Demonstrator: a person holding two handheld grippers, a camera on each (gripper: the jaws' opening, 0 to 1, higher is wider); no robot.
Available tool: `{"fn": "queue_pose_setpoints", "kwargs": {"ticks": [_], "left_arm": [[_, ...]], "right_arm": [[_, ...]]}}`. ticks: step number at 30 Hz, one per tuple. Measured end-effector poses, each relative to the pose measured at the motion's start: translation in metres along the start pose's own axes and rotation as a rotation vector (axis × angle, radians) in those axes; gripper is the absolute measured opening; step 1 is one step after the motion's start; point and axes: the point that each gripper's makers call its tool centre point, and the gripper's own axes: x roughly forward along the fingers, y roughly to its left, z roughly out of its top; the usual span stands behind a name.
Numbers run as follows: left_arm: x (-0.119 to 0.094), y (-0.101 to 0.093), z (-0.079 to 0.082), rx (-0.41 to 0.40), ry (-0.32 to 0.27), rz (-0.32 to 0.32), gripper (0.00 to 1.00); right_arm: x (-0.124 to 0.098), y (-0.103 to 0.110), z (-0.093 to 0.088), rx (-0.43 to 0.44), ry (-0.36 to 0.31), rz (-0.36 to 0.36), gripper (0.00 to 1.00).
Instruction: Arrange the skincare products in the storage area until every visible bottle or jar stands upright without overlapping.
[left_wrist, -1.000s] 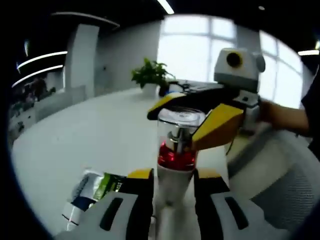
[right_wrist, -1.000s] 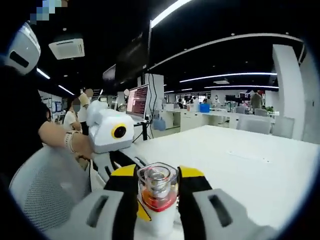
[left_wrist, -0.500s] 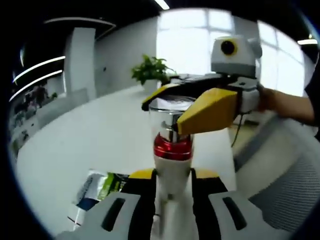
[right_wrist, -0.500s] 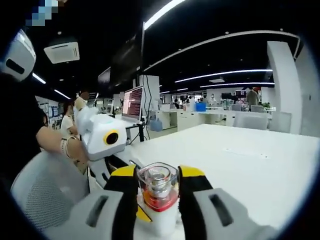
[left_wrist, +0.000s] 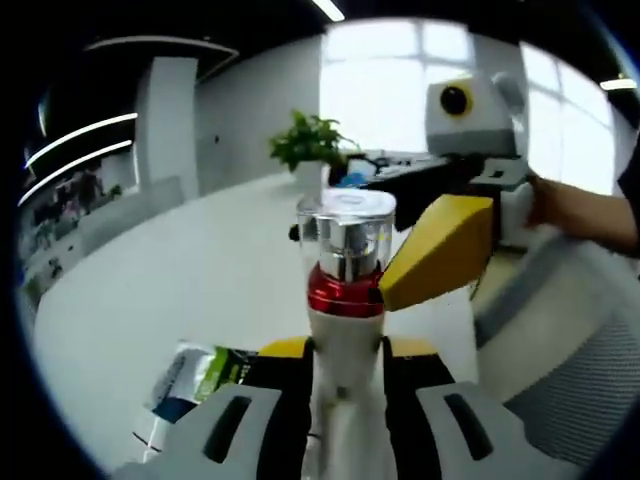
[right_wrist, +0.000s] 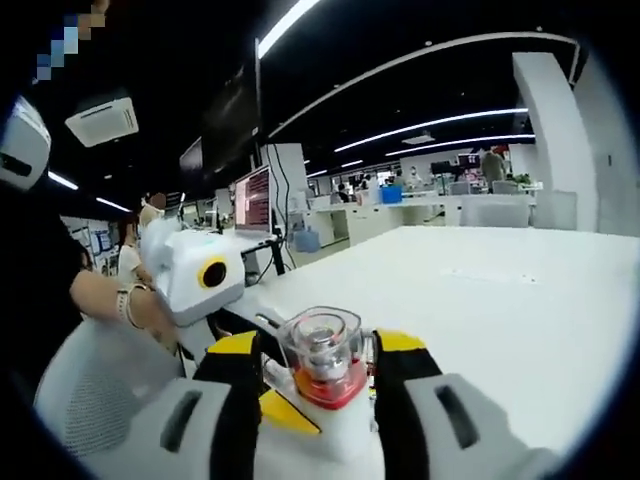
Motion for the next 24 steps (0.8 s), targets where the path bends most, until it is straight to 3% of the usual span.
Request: {"fn": "queue_pose_setpoints", "kwargs": {"ticks": [2,8,16,24], "left_arm": [[0.000,0.000,-0.002,0.000,0.010,0.001,0.23],[0.000,-0.001,-0.006,-0.009,0.026,-0.001,0.22],[0.000,0.001,-0.007,-0.031,0.027,0.008,0.23],[-0.002,0.009,-0.015,-0.006,0.072,0.037,0.20]], "right_arm": [[0.001,-0.002,-0.008,-0.021,0.045,-0.021,0.41],[0.000,-0.010,-0.013,-0.023,0.065,-0.048,0.33],[0.001,-0.011,-0.012,-0.048,0.063,-0.060,0.31],[-0.001,-0.028,-0.011,-0.083,0.068,-0.111,0.31]]}}
